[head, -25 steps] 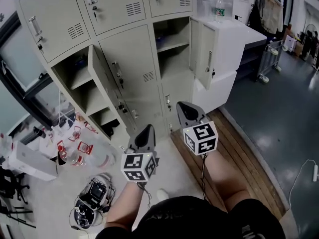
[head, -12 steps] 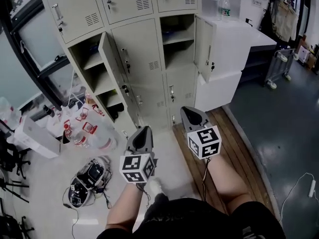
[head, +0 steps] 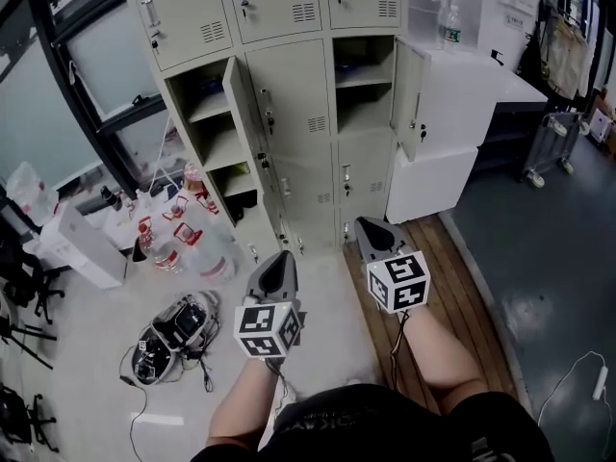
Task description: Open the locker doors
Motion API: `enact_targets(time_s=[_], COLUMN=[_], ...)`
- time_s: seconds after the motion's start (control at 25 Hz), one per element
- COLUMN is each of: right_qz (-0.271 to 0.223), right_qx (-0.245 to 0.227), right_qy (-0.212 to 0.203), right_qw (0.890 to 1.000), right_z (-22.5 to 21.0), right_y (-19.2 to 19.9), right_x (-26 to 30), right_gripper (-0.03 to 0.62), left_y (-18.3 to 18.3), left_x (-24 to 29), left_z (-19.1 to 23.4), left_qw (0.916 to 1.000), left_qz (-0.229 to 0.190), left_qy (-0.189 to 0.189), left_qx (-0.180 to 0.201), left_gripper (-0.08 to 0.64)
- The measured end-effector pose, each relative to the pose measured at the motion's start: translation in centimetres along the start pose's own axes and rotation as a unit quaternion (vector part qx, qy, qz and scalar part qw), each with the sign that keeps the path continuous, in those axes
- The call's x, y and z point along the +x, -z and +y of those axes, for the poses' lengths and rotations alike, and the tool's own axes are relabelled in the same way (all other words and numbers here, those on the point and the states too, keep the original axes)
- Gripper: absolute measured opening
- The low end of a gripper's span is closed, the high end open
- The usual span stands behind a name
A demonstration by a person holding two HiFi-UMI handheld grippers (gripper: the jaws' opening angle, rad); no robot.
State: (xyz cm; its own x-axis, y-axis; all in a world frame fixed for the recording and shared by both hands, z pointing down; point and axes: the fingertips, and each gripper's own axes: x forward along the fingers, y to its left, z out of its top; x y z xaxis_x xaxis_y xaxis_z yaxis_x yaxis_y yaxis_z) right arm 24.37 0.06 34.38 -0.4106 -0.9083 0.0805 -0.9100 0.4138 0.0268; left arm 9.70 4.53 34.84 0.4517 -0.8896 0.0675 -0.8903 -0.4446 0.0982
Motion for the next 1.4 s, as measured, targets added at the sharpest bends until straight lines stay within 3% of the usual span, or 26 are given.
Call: enact_targets(time_s=[0.32, 0.88, 1.4], right_qz=[-0.006, 0.000, 0.009], right_qx=[0.013, 0.021, 0.025], right_qy=[0.030, 0.100, 0.111], right_qw=[0.999, 0.995, 0.993], right_z=[3.0, 9.2, 12.7], right_y=[-0.6, -0.1, 0.8], right_x=[0.3, -0.2, -0.3], right_gripper=[0.000, 0.000, 0.000], left_y=[-1.0, -1.0, -0.3], left_x=[-2.5, -5.0, -7.3], left_z=[3.5, 8.5, 10.8], left_qw=[0.9999, 0.9963, 0.9953], left_qz=[0.002, 0.012, 0.018], left_qy=[0.015, 0.084, 0.095], left_qx=[0.008, 0.008, 0.004], left_gripper=[-0.002, -0.002, -0.002])
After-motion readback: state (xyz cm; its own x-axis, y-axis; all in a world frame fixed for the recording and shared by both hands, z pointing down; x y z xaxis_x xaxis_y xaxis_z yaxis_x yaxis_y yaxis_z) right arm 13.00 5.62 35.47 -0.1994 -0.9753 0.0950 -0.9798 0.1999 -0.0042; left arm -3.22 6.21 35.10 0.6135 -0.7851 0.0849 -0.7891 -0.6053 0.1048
